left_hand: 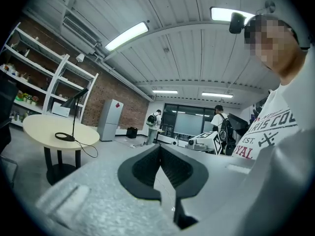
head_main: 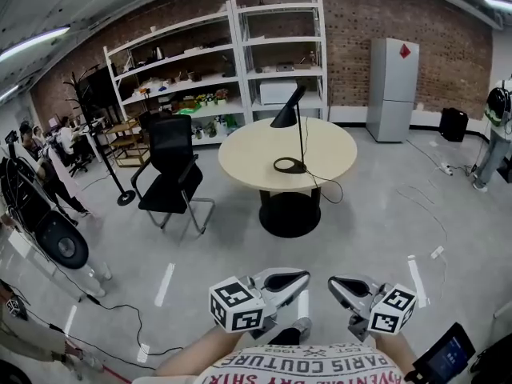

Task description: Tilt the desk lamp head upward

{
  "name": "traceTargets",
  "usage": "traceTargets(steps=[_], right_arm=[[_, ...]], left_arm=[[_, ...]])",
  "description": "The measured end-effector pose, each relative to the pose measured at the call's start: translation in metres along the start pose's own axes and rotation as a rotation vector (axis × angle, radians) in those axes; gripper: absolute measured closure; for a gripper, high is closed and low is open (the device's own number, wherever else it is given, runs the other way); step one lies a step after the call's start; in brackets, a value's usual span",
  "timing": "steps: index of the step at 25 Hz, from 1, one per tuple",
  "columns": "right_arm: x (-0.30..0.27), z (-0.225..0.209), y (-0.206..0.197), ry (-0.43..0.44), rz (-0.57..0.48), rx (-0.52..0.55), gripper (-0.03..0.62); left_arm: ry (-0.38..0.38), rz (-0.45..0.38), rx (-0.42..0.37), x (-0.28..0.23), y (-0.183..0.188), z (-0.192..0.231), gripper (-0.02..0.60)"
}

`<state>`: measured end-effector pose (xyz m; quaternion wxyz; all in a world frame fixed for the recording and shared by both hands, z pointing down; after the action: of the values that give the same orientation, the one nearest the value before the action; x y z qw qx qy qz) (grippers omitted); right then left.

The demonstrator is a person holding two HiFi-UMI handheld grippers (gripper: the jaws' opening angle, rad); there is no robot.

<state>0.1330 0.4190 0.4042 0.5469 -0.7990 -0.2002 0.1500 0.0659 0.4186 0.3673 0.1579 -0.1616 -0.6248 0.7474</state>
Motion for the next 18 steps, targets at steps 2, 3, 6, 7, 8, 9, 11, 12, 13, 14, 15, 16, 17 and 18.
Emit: traceTargets(steps=[2, 3, 6, 7, 8, 9, 11, 12, 13, 14, 15, 16, 17, 18], right_arm=[[-0.001, -0.01, 0.0, -0.014, 0.0, -0.001, 0.589], [-0.002, -0.014, 0.0, -0.019, -0.002, -0.003, 0.589], [-0.01, -0.026, -0.002, -0.027, -0.002, -0.003, 0.589], [-0.014, -0.031, -0.002, -0.029, 0.001, -0.002, 0.589], [-0.018, -0.036, -0.003, -0.032, 0.003, -0.001, 0.589], [-0.022, -0.042, -0.003, -0.034, 0.004, -0.002, 0.589], [-0.034, -0.054, -0.003, -0.036, 0.01, -0.007, 0.589], [-0.041, -0.06, -0.003, -0.037, 0.016, -0.008, 0.589], [-0.049, -0.067, -0.002, -0.037, 0.022, -0.008, 0.589], [-0.057, -0.074, 0.0, -0.037, 0.025, -0.007, 0.589], [-0.065, -0.082, 0.004, -0.039, 0.023, -0.008, 0.589], [-0.074, -0.091, 0.008, -0.043, 0.021, -0.009, 0.589], [-0.083, -0.101, 0.01, -0.048, 0.021, -0.013, 0.589], [-0.092, -0.111, 0.011, -0.053, 0.023, -0.019, 0.589]], left_arm=[[-0.011, -0.001, 0.005, -0.008, -0.001, 0.006, 0.58], [-0.017, -0.004, 0.007, -0.011, -0.001, 0.009, 0.58], [-0.032, -0.01, 0.007, -0.019, -0.004, 0.021, 0.58], [-0.034, -0.01, 0.006, -0.02, -0.006, 0.026, 0.58], [-0.034, -0.009, 0.005, -0.022, -0.008, 0.033, 0.58], [-0.032, -0.009, 0.007, -0.023, -0.009, 0.04, 0.58], [-0.027, -0.015, 0.021, -0.023, -0.011, 0.059, 0.58], [-0.026, -0.02, 0.031, -0.023, -0.011, 0.069, 0.58], [-0.025, -0.025, 0.04, -0.023, -0.01, 0.079, 0.581], [-0.025, -0.029, 0.046, -0.024, -0.009, 0.091, 0.58], [-0.024, -0.033, 0.05, -0.025, -0.007, 0.104, 0.58], [-0.024, -0.036, 0.054, -0.028, -0.006, 0.117, 0.58], [-0.025, -0.041, 0.059, -0.031, -0.004, 0.132, 0.58], [-0.027, -0.045, 0.066, -0.034, -0.004, 0.146, 0.58]])
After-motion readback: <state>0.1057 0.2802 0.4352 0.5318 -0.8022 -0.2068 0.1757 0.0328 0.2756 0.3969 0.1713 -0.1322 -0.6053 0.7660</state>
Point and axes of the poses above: the fingertips, and each gripper's own axes: x backward along the fingers, z to its left, y out of its top, the point moved 1 cm from there along x, backward along the fingers, and after that the axes turned 5 degrees about -x, right-handed, at the moved point
